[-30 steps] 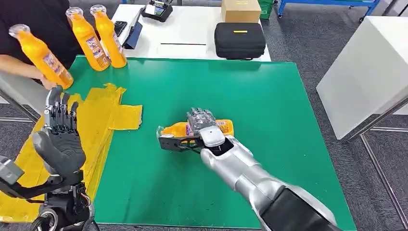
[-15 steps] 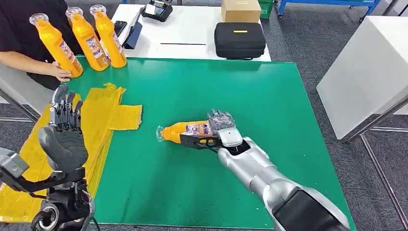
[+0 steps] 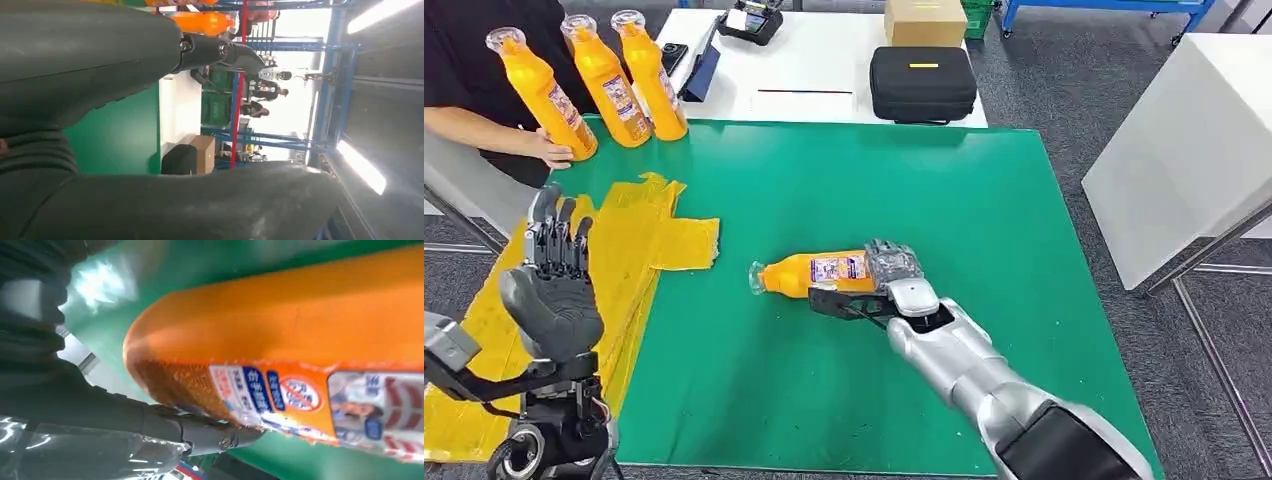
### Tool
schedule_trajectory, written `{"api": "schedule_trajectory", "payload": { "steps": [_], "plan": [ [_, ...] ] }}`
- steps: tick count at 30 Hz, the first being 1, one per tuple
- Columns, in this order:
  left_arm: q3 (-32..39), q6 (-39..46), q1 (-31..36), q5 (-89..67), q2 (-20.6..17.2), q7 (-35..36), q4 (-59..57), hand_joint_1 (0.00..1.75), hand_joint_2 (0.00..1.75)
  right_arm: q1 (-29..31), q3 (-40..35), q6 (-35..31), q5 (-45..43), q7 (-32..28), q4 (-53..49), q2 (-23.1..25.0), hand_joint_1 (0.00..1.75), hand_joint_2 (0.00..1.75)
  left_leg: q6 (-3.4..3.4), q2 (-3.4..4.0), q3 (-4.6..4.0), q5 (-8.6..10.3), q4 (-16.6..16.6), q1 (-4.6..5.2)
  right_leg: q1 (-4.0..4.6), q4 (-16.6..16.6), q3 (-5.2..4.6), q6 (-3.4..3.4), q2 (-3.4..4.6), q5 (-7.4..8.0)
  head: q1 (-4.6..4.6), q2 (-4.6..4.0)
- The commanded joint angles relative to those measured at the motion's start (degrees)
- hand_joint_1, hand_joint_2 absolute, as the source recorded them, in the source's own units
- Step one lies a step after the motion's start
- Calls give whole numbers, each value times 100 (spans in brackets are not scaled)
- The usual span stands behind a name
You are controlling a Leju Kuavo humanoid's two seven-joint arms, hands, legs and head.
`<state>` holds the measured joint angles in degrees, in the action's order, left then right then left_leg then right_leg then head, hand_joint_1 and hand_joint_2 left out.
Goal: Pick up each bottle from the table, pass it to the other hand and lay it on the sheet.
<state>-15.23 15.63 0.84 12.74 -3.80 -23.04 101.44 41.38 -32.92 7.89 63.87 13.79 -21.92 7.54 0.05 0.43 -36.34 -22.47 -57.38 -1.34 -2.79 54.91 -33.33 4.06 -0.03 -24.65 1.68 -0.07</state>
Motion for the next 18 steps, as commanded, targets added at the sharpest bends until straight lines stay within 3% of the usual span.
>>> {"api": "schedule_trajectory", "payload": {
  "steps": [1,18],
  "plan": [
    [12,41,81,64,-122,2,-219,0,0,26,56,257,71,-266,457,171,175,175,4,-3,25,-7,2,-1,6,-2,23,-33,-1,-6,0,0],
    [144,59,-53,133,-49,-26,-211,0,0,-100,37,634,75,-250,631,154,175,175,2,-8,35,-4,6,-4,7,-9,34,-25,-6,-4,0,0]
  ]
}}
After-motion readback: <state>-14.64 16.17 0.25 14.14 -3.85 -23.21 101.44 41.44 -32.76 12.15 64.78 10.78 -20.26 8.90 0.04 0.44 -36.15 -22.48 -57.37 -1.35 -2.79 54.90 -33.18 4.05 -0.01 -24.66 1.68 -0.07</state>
